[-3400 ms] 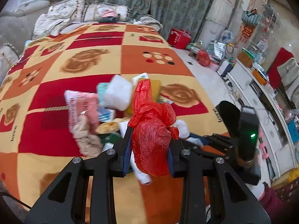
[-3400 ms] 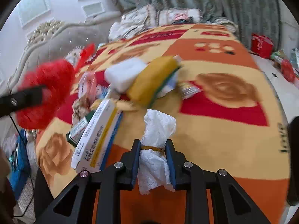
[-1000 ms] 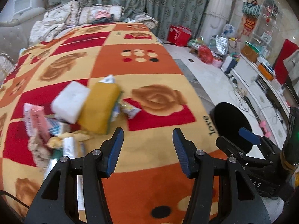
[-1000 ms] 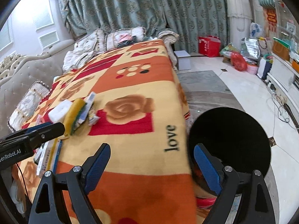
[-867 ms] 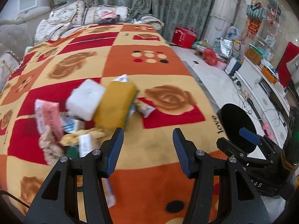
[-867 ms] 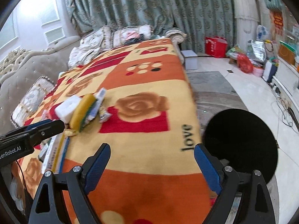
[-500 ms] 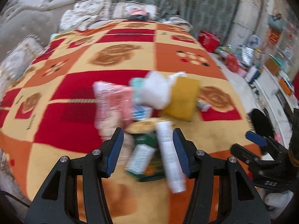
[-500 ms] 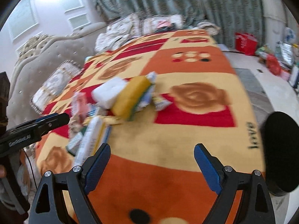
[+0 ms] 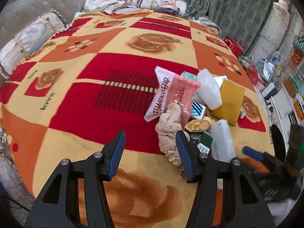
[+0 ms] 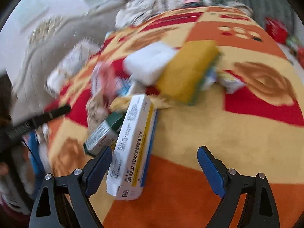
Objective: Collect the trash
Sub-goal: 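Grasp the beige tissue with the left gripper while the right gripper grasps the white medicine box, then carry both items to the black bin and open both grippers over it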
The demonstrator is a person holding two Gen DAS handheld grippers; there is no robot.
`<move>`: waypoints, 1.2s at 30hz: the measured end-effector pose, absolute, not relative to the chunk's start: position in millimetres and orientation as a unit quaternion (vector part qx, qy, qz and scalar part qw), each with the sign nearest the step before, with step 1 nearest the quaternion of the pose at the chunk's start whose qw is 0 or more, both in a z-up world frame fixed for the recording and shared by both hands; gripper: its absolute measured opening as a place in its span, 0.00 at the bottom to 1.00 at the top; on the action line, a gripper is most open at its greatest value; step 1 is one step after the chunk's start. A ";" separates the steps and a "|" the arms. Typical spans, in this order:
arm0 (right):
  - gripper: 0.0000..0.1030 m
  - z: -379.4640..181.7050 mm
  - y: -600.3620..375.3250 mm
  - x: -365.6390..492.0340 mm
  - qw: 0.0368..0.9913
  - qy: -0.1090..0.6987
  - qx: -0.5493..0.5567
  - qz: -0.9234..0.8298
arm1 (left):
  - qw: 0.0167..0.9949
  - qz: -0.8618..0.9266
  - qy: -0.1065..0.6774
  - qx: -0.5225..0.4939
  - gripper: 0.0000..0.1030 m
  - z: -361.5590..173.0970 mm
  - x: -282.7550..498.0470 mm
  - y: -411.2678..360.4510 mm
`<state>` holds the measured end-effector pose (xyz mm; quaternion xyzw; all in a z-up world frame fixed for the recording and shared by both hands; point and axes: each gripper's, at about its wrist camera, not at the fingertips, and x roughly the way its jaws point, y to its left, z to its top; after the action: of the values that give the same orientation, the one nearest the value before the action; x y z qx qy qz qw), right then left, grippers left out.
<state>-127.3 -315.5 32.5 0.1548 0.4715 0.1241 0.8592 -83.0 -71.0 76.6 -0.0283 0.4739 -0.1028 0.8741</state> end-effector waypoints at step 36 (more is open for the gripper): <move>0.40 54.5 -335.7 -159.4 0.897 0.429 0.057 0.089 | 0.867 -0.221 0.445 -0.047 0.26 103.7 -97.5 -115.9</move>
<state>-159.4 -335.7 54.5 0.0575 0.4294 0.0886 0.8969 -97.5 -115.9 103.7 -0.0469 0.4451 -0.2210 0.8665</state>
